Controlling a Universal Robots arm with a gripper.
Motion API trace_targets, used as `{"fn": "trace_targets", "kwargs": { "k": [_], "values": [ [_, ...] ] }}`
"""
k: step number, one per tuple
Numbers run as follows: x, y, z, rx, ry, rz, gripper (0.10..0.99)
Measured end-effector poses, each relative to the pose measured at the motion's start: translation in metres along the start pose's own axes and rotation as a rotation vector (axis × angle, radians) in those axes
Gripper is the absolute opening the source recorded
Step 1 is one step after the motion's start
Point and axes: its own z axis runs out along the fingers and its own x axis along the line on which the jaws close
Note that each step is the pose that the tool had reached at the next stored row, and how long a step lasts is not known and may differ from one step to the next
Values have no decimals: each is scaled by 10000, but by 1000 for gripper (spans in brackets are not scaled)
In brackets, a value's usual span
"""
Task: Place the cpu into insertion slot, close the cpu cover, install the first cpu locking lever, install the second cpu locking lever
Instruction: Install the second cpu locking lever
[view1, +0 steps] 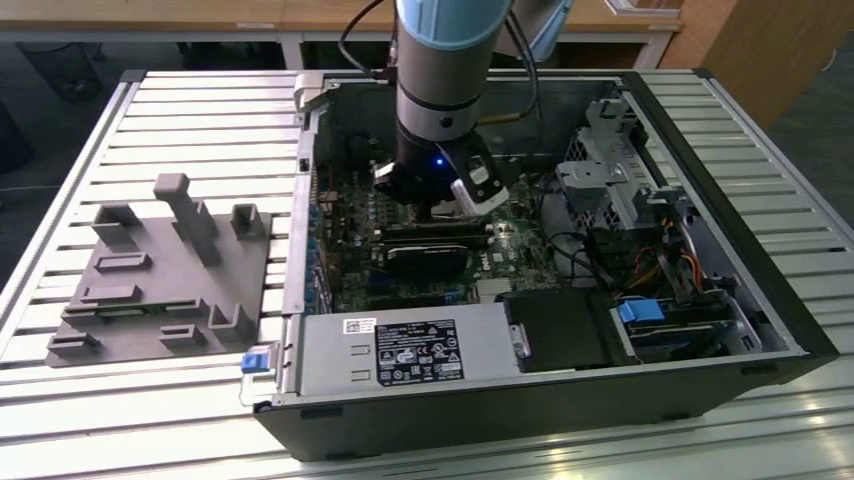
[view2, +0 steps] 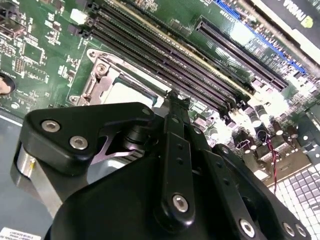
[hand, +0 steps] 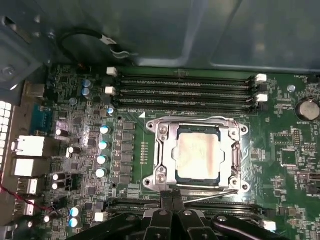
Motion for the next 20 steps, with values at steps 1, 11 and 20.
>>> {"fn": "trace_targets", "kwargs": {
  "k": [1, 11, 20],
  "values": [
    [4, -11, 14, -8, -1, 1, 106],
    [59, -89, 56, -260, -6, -2, 106],
    [83, -153, 90, -587, -15, 0, 106]
  ]
}}
